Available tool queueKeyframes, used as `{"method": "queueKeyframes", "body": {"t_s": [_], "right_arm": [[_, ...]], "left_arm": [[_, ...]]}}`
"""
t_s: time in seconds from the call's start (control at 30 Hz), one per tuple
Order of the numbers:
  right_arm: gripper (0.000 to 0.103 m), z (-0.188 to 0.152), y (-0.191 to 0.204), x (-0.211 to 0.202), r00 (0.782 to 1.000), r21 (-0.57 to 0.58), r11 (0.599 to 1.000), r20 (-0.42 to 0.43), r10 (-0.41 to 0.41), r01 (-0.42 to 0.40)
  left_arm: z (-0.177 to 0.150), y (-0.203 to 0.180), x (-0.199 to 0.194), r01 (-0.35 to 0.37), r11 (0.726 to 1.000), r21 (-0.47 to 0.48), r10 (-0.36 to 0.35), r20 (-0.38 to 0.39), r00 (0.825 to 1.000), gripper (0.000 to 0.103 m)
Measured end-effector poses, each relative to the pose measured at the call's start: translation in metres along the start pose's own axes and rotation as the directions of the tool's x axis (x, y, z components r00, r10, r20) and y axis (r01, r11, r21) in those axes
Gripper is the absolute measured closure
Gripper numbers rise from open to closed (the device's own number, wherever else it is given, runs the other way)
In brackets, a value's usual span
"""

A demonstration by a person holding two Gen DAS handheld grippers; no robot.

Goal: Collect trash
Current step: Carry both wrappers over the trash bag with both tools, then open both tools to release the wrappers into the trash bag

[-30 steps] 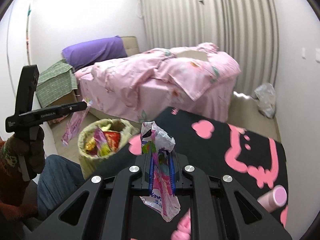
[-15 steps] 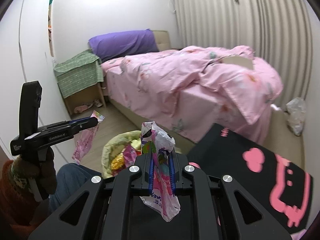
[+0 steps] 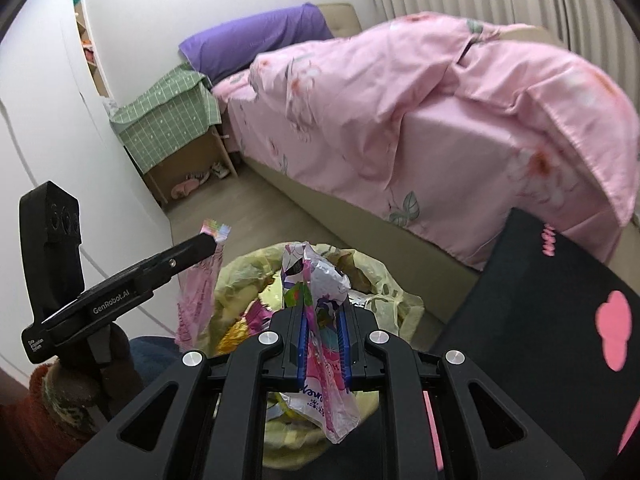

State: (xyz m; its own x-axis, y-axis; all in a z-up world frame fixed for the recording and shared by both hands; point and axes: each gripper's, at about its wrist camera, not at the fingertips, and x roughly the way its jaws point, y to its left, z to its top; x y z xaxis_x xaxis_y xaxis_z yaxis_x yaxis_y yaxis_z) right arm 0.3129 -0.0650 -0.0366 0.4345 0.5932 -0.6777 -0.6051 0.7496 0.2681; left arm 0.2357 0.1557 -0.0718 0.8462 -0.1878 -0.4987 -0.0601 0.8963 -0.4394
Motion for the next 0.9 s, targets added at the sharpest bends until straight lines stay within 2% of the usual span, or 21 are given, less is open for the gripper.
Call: {"method": "queueKeyframes", "body": {"t_s": [0.1, 0.17, 0.3, 0.4, 0.6, 0.73, 0.9], "right_arm": [[0.089, 0.000, -0.006, 0.015, 1.000, 0.029, 0.999, -0.017, 0.020, -0.019], [0.089, 0.001, -0.008, 0.023, 0.999, 0.032, 0.999, -0.032, 0.032, -0.031], [0.089, -0.002, -0.007, 0.040, 0.996, 0.005, 0.999, -0.083, 0.040, -0.039], [0.089, -0.006, -0.008, 0.055, 0.989, 0.005, 0.999, -0.139, 0.052, -0.051], [0.089, -0.016, -0.001, 0.084, 0.962, -0.027, 0.998, -0.268, 0.044, -0.053], [0.089, -0.022, 0.000, 0.083, 0.953, -0.017, 0.997, -0.296, 0.061, -0.069], [0.089, -0.030, 0.000, 0.074, 0.961, -0.039, 0.999, -0.275, 0.019, -0.031]], "left_arm": [[-0.011, 0.007, 0.019, -0.006, 1.000, -0.014, 0.005, -0.061, 0.998, 0.078], [-0.022, 0.008, 0.029, -0.044, 0.999, 0.020, 0.046, -0.126, 0.991, 0.078], [-0.036, 0.009, 0.041, -0.108, 0.990, 0.087, 0.125, -0.232, 0.965, 0.078], [-0.044, 0.012, 0.043, -0.112, 0.989, 0.096, 0.135, -0.282, 0.950, 0.078], [-0.037, 0.024, 0.035, -0.096, 0.995, 0.020, 0.098, -0.266, 0.959, 0.078], [-0.025, 0.021, 0.036, -0.080, 0.997, 0.013, 0.081, -0.231, 0.970, 0.078], [-0.021, 0.020, 0.044, -0.064, 0.998, 0.013, 0.065, -0.235, 0.970, 0.078]]}}
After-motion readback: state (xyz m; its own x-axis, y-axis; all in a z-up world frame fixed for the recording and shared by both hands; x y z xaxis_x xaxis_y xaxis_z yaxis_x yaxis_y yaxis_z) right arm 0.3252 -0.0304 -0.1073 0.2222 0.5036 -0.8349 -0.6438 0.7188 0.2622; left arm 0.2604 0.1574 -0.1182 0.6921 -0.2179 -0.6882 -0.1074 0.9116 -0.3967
